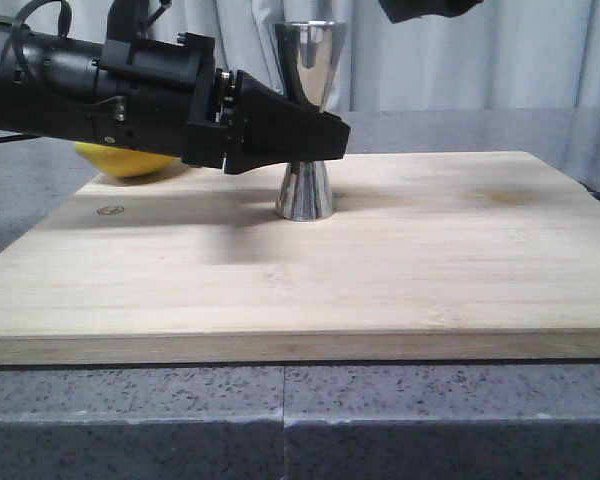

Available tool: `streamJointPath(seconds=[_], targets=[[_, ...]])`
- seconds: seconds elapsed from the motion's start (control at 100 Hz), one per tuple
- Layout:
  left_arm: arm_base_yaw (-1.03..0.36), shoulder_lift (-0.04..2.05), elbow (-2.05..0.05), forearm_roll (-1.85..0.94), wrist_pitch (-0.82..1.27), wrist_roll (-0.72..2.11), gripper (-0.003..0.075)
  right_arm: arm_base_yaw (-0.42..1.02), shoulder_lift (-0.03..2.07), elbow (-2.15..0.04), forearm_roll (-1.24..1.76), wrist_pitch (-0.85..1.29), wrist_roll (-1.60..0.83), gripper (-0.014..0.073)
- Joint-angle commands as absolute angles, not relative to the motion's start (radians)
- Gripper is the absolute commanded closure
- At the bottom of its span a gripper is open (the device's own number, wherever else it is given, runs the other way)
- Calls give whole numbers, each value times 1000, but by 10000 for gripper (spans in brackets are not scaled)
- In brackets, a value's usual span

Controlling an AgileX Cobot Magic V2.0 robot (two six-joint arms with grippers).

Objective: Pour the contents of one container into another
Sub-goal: 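Tilt the beaker upright and carry it back down with the right gripper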

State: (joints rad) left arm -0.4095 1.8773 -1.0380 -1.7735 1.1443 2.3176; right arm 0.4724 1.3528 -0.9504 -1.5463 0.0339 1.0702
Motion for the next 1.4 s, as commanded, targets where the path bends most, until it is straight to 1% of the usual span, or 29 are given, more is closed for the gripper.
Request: streamJointPath(seconds=[0.0, 0.15, 0.29, 0.36, 0.58, 0.7, 0.81, 0.93, 1.22, 1.39], targets=[[-417, 1839, -1064, -1851, 1205, 2318, 739, 436, 1305, -957, -1537, -14, 1120, 336], [-417, 1839, -1064, -1851, 1205, 2318, 739, 366, 1280, -909, -1492, -112, 1120, 336], [-417, 1839, -1064, -1851, 1205, 2318, 739, 335, 1257, -869, -1427, -159, 1106, 336], [-417, 1839, -1064, -1851, 1205, 2318, 739, 319, 1246, -842, -1322, -183, 1026, 336], [-417, 1839, -1064, -1851, 1205, 2318, 739, 312, 1233, -750, -875, -270, 598, 336], [-417, 1839, -1064, -1851, 1205, 2318, 739, 310, 1233, -708, -692, -304, 459, 336], [-417, 1839, -1064, -1851, 1205, 2318, 739, 303, 1233, -642, -560, -411, 365, 336], [-417, 1839, -1064, -1851, 1205, 2318, 739, 303, 1233, -567, -423, -487, 193, 336], [-417, 1839, -1064, -1851, 1205, 2318, 739, 303, 1263, -436, -265, -720, 39, 336], [-417, 1839, -1064, -1851, 1205, 2318, 739, 292, 1322, -417, -199, -826, 0, 336]])
